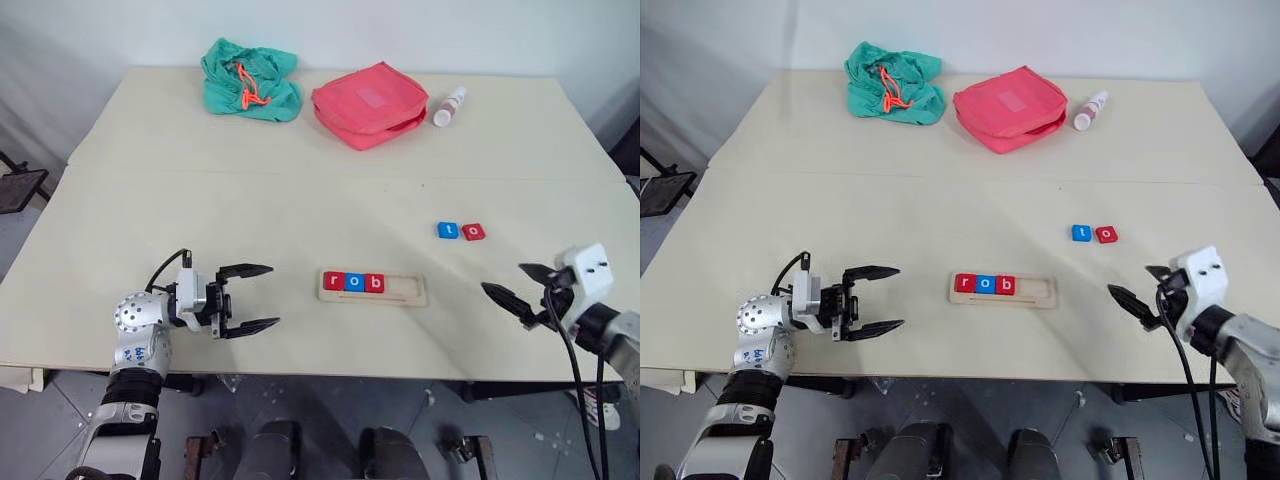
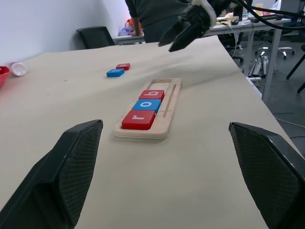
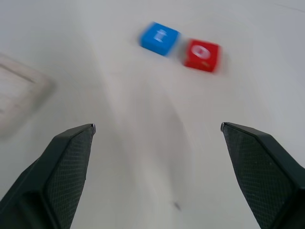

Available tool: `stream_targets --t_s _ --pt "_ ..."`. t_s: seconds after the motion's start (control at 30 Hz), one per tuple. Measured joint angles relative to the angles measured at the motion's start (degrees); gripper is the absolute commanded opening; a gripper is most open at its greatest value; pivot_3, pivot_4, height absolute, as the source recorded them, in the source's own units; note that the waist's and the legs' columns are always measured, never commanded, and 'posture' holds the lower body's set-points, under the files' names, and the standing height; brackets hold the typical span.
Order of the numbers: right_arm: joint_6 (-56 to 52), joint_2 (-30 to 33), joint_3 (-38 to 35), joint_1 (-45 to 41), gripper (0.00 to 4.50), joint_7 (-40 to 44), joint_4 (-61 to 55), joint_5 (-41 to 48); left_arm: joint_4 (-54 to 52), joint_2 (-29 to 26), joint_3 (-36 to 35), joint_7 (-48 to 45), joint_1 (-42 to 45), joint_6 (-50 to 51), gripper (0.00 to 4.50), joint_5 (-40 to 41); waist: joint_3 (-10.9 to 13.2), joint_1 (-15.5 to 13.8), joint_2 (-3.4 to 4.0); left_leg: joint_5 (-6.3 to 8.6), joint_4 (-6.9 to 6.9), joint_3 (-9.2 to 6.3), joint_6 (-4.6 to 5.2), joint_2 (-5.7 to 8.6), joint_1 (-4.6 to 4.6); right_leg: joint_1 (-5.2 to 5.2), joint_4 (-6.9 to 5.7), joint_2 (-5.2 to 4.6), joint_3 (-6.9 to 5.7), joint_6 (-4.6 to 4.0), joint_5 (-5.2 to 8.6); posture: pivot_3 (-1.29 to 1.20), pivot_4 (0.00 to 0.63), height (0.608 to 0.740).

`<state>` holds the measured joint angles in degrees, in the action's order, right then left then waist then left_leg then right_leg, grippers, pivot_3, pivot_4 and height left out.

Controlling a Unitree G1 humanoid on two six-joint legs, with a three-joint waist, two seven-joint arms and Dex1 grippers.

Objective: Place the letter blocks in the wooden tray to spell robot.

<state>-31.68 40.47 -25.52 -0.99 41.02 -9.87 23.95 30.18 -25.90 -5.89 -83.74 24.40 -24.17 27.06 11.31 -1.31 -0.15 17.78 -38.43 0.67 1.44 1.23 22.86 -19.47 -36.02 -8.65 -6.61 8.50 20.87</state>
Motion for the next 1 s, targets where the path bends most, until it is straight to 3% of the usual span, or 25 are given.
stream_targets --t_s 0.8,1.0 --pt "-1.03 -0.83 0.06 -3.09 4.46 -5.27 0.95 1.51 2.34 -0.02 -0.36 -1.79 1.95 -0.91 4.5 -0.37 0.0 0.01 0.0 0.0 -0.05 -0.01 0.01 -0.01 0.0 0.01 -0.02 0.0 0.01 0.0 0.0 0.0 0.15 0.74" --pt "-4.78 -1.07 5.95 -15.48 4.46 -10.68 8.23 -1.5 2.07 0.04 -0.47 -1.43 1.97 -0.88 4.5 -0.4 0.0 0.88 0.01 0.0 -0.13 0.02 0.0 -0.06 0.0 -0.03 -0.09 0.03 0.03 0.0 0.0 0.0 0.15 0.74"
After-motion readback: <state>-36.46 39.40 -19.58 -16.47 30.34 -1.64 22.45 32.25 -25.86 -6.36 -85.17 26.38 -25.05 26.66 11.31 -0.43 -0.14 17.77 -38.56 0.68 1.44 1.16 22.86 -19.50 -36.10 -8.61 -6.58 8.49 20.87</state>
